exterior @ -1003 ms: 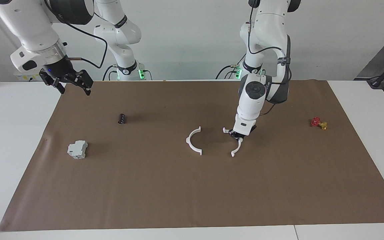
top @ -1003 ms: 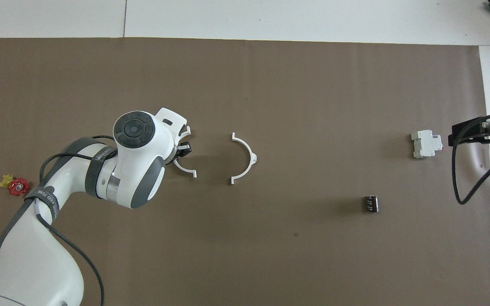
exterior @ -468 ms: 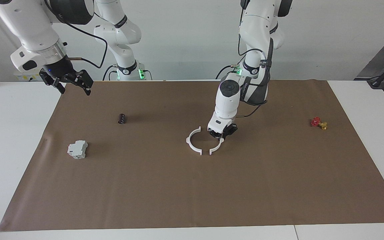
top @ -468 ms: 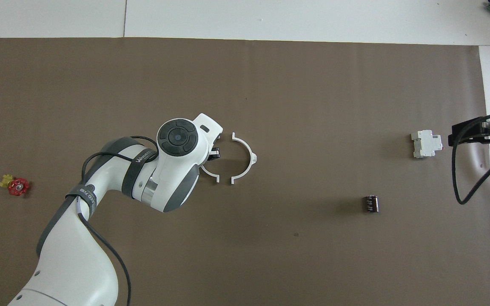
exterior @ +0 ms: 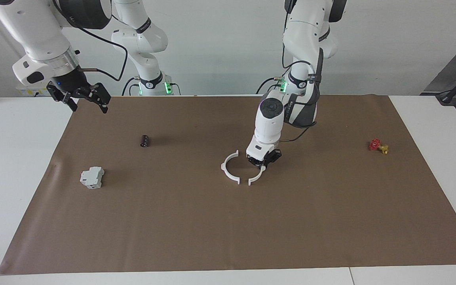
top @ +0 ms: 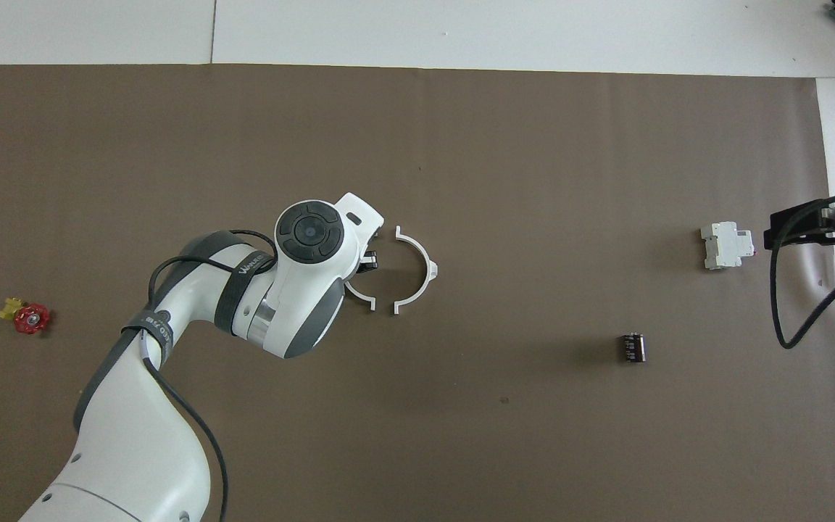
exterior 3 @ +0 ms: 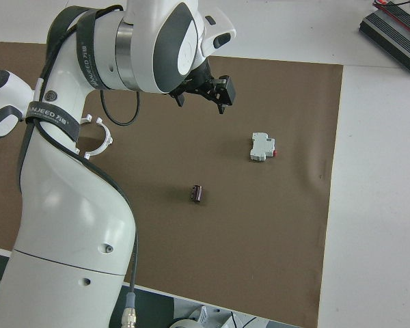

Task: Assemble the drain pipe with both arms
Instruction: 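Press the held half-ring against the placed one to close the ring, then open the left gripper and lift it off the joined ring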

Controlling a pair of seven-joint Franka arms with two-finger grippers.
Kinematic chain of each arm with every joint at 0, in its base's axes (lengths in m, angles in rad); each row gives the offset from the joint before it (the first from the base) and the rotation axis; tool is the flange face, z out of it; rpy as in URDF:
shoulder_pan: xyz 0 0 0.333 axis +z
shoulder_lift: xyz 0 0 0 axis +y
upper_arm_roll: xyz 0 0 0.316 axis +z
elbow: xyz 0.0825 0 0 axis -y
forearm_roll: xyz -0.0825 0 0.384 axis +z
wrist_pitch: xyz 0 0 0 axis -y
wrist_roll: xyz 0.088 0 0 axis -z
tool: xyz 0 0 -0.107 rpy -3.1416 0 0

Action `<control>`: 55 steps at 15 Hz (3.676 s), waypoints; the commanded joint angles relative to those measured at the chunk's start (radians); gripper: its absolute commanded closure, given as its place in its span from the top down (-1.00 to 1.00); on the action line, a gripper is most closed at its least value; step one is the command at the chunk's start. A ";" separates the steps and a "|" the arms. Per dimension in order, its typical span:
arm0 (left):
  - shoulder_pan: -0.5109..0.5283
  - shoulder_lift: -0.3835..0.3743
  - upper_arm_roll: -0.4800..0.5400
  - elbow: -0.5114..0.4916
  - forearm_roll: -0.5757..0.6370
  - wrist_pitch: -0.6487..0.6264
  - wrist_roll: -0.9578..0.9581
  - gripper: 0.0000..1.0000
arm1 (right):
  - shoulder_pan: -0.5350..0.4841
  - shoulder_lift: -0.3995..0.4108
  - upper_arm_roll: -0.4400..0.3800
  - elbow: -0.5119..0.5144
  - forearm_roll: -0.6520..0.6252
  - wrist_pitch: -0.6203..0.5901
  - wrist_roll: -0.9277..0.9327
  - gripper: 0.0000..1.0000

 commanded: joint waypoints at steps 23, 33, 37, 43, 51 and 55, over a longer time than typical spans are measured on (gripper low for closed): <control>-0.042 0.064 0.013 0.066 0.005 -0.006 -0.090 -1.00 | -0.005 -0.027 0.004 -0.035 0.021 0.023 0.004 1.00; -0.061 0.064 0.013 0.068 0.008 -0.008 -0.119 -1.00 | -0.005 -0.028 0.004 -0.035 0.021 0.023 0.004 1.00; -0.061 0.064 0.013 0.068 0.008 -0.008 -0.119 -1.00 | -0.005 -0.027 0.004 -0.035 0.021 0.023 0.004 1.00; -0.073 0.064 0.013 0.064 0.008 -0.009 -0.122 -1.00 | -0.005 -0.027 0.004 -0.035 0.021 0.023 0.004 1.00; -0.073 0.066 0.014 0.063 0.009 -0.009 -0.125 -1.00 | -0.005 -0.028 0.004 -0.035 0.021 0.023 0.005 1.00; -0.073 0.064 0.014 0.058 0.009 -0.009 -0.122 -1.00 | -0.005 -0.028 0.004 -0.035 0.021 0.023 0.004 1.00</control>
